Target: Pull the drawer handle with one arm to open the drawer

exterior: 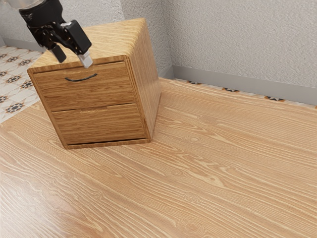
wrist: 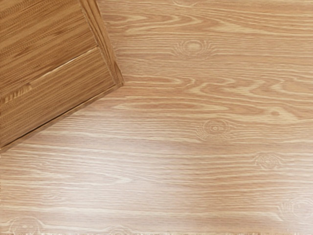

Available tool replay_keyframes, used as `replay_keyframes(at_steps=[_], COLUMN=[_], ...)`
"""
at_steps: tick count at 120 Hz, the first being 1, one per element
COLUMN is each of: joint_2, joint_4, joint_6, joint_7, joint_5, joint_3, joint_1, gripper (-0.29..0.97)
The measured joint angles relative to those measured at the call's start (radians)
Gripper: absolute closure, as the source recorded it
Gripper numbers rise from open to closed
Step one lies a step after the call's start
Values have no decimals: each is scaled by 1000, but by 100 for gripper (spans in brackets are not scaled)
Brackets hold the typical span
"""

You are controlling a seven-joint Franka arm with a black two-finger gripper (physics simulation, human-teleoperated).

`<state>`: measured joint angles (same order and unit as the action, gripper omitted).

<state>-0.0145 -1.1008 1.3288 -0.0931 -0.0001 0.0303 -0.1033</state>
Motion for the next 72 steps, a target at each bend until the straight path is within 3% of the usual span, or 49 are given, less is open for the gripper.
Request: replay_keyframes(at_steps=[27,42,55,63,72], joint_2=[22,61,-104,-194,-213], joint_4=[-2,-14,-238,-352,-391], joint_6=[-33,-4,45,81,140], joint_7=[-13,-170,-334,-422,-532], joint_5=[20,41,80,83,71], joint_3=[0,-1,-1,-31,-77], joint_1=[44,69,101,11,-90], gripper=[0,0,0,0,0])
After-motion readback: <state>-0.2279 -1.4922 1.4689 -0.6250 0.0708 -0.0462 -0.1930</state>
